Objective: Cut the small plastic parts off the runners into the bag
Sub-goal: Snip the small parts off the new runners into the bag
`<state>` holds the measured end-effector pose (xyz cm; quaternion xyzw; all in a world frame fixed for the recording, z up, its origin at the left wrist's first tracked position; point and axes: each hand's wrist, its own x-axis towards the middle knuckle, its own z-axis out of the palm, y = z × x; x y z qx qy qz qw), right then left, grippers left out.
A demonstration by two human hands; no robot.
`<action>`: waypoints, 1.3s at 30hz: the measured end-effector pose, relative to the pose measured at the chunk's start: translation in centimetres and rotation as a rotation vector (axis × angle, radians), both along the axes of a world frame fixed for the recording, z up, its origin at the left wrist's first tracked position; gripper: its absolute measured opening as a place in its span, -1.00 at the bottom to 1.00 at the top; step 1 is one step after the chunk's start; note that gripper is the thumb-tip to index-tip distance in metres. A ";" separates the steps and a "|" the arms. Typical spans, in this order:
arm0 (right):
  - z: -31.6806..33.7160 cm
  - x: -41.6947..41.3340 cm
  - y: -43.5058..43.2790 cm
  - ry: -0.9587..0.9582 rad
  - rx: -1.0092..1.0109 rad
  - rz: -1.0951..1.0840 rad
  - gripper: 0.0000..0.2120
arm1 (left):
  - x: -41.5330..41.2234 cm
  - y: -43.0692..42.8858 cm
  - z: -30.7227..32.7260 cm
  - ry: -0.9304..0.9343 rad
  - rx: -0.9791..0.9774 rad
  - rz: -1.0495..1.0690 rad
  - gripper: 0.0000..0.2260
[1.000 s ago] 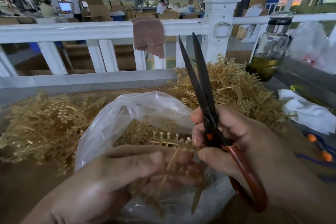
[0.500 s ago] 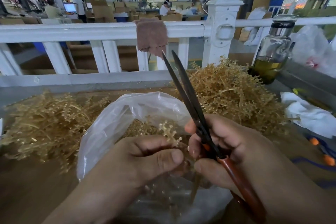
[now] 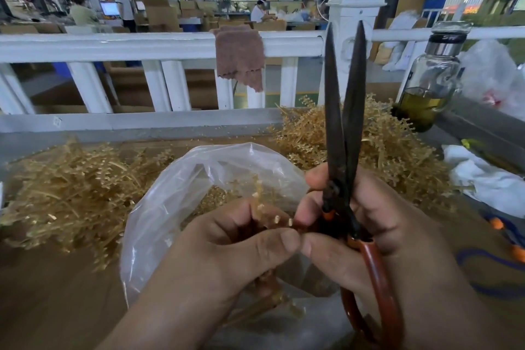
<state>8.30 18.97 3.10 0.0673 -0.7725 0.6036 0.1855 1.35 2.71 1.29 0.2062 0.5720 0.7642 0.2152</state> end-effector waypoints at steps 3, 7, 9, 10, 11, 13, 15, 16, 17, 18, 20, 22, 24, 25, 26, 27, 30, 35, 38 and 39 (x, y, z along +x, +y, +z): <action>-0.2 0.1 0.1 0.013 0.027 -0.024 -0.47 | -0.1 0.3 -0.8 0.042 0.004 0.038 -0.70; 0.0 0.0 1.2 -0.013 0.099 -0.018 -0.64 | -0.8 -0.3 -0.8 0.062 0.043 0.225 -0.53; 0.2 -0.4 2.1 -0.087 0.145 -0.012 -0.63 | -1.5 -1.0 -0.3 0.064 0.086 0.341 -0.41; 0.3 -0.5 2.5 -0.133 0.189 -0.002 -0.59 | -1.8 -1.3 0.1 0.072 0.109 0.380 -0.42; 0.3 -0.7 2.9 -0.177 0.244 0.009 -0.55 | -2.0 -1.6 0.2 0.075 0.128 0.407 -0.49; 0.5 -0.7 3.3 -0.245 0.386 0.025 -0.47 | -2.2 -1.8 0.4 0.048 0.163 0.432 -0.66; 0.7 -0.6 3.3 -0.289 0.526 0.033 -0.39 | -2.2 -1.7 0.2 0.048 0.146 0.445 -0.77; 0.7 -0.6 3.3 -0.304 0.575 0.035 -0.38 | -2.2 -1.7 0.1 0.057 0.128 0.450 -0.81; 0.8 -0.5 3.2 -0.314 0.615 0.037 -0.39 | -2.1 -1.7 0.1 0.068 0.115 0.454 -0.82; 0.8 -0.5 3.1 -0.322 0.653 0.041 -0.42 | -2.2 -1.7 0.1 0.073 0.108 0.462 -0.82; 0.9 -0.5 3.1 -0.340 0.720 0.043 -0.45 | -2.4 -1.9 0.0 0.089 0.083 0.479 -0.80; 1.1 -0.5 3.0 -0.360 0.764 0.038 -0.45 | -2.7 -2.2 -0.1 0.105 0.073 0.476 -0.79; 1.2 -0.5 3.1 -0.367 0.803 0.037 -0.45 | -2.8 -2.2 -0.3 0.110 0.093 0.472 -0.88; 1.2 -0.5 3.2 -0.366 0.817 0.036 -0.45 | -2.8 -2.1 -0.4 0.109 0.102 0.475 -0.89; 1.3 -0.5 3.2 -0.364 0.818 0.035 -0.46 | -2.9 -2.1 -0.4 0.107 0.105 0.483 -0.89; 1.3 -0.5 3.3 -0.363 0.812 0.035 -0.48 | -2.8 -2.1 -0.5 0.112 0.102 0.493 -0.87; 1.3 -0.5 3.3 -0.362 0.819 0.052 -0.45 | -2.7 -1.8 -0.4 0.134 0.104 0.483 -0.88; 1.1 -0.5 3.6 -0.328 0.867 0.051 -0.38 | -2.8 -1.8 -0.7 0.168 0.080 0.468 -0.87; 1.1 -0.6 3.8 -0.310 0.889 0.042 -0.42 | -2.9 -2.0 -0.7 0.172 0.064 0.463 -0.76; 1.1 -0.6 3.9 -0.301 0.896 0.033 -0.41 | -2.9 -2.1 -0.7 0.182 0.058 0.465 -0.77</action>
